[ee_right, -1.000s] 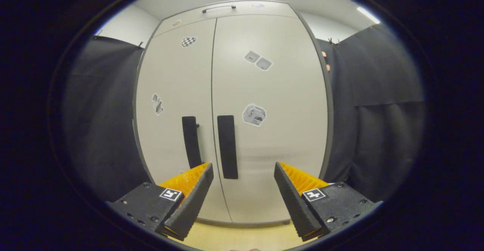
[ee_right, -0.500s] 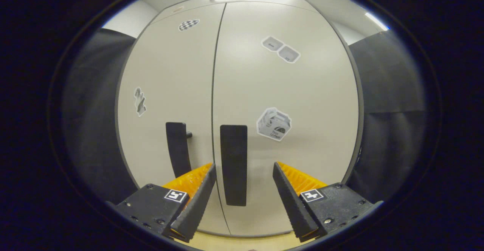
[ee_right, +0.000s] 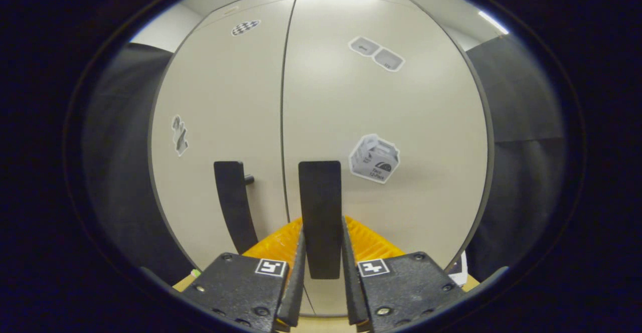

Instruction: Open the right door of the double-door shoe cabinet with the right hand, and open the left door with the left hand.

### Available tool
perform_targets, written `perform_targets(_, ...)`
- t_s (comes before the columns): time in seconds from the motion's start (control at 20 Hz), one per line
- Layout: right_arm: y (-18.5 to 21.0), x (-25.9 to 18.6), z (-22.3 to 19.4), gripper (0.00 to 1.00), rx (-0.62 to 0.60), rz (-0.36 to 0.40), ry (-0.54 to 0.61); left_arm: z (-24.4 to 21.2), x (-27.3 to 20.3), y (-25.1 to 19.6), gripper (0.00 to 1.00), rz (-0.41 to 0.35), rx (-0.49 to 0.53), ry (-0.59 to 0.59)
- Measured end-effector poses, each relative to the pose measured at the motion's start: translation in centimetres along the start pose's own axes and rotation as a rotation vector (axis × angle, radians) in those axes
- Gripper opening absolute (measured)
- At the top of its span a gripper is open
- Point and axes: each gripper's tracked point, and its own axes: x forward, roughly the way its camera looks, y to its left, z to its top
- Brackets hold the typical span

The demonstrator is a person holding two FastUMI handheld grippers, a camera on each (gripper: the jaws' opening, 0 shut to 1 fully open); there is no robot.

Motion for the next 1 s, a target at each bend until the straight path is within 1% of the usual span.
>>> perform_targets(0.1, 0.1, 0.1, 0.0, 0.32, -0.020, -0.007, -0.001, 0.0, 0.2, 0.0, 0.95, 0.000, -0.005, -0.001)
perform_targets(0.15, 0.1, 0.0, -0.1, 0.33, -0.019, -0.004, 0.002, 0.0, 0.2, -0.1, 0.95, -0.002, -0.007, -0.001)
perform_targets(0.2, 0.1, 0.1, -0.1, 0.29, -0.019, 0.001, 0.004, 0.0, 0.3, 0.0, 0.95, -0.003, -0.007, -0.003)
perform_targets(0.25, 0.1, 0.0, -0.1, 0.30, -0.017, 0.008, 0.006, 0.1, 0.4, -0.1, 0.95, -0.002, -0.007, -0.005)
perform_targets(0.35, 0.1, -0.2, -0.1, 0.27, -0.013, 0.019, 0.009, -0.1, 0.4, -0.1, 0.95, -0.002, -0.006, -0.005)
perform_targets(0.5, 0.0, -0.8, -0.2, 0.29, -0.018, 0.031, 0.011, 0.2, 0.7, -0.5, 0.95, -0.007, -0.004, -0.004)
perform_targets(0.7, -0.6, -3.2, -0.4, 0.29, -0.019, 0.066, 0.012, 0.4, 0.7, -0.7, 0.95, -0.005, 0.005, -0.014)
perform_targets(0.75, -0.7, -3.8, -0.5, 0.27, -0.017, 0.080, 0.014, 0.6, 0.8, -0.7, 0.95, -0.005, 0.006, -0.016)
perform_targets(0.85, -1.1, -5.0, -0.5, 0.26, -0.016, 0.105, 0.016, 0.7, 0.8, -1.0, 0.95, -0.003, 0.012, -0.021)
perform_targets(0.95, -1.6, -6.3, -0.6, 0.24, -0.014, 0.120, 0.014, 1.1, 0.8, -1.3, 0.95, -0.003, 0.017, -0.030)
perform_targets(1.0, -1.8, -6.9, -0.6, 0.25, -0.015, 0.128, 0.012, 1.2, 0.9, -1.4, 0.95, -0.004, 0.019, -0.035)
